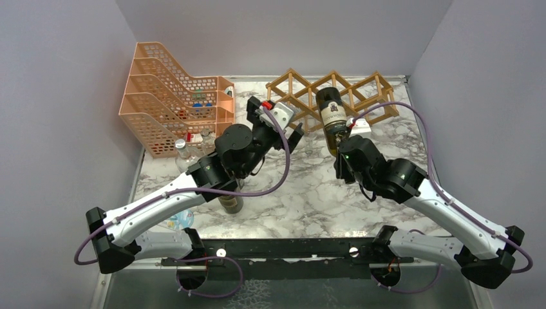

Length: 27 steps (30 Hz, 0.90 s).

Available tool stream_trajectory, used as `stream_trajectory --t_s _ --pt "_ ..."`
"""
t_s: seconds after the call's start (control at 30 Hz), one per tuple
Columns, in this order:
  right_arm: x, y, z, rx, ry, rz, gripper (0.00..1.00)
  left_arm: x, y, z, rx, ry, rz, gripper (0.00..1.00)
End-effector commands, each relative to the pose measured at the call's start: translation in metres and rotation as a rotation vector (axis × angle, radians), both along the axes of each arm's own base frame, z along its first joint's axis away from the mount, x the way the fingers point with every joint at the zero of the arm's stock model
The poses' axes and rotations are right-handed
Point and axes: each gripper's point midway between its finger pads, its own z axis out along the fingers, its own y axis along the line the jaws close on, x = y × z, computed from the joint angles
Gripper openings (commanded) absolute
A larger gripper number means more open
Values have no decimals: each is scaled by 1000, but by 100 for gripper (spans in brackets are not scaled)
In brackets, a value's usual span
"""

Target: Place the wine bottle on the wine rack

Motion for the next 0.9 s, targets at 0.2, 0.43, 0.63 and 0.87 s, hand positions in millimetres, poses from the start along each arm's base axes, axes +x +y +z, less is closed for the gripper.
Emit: stream_trajectory --t_s 0.2,0.43,0.63,0.87 --pt "28 4 -15 110 24 9 1 -19 29 -15 -1 133 13 99" --pt "36 -4 -32 99 63 -45 1 -16 37 -26 1 126 52 99" --pt "47 -9 -35 83 54 -87 1 -22 41 -22 -23 117 34 99" --pt "63 -8 -38 74 41 -111 1 -29 48 -12 -70 88 18 99"
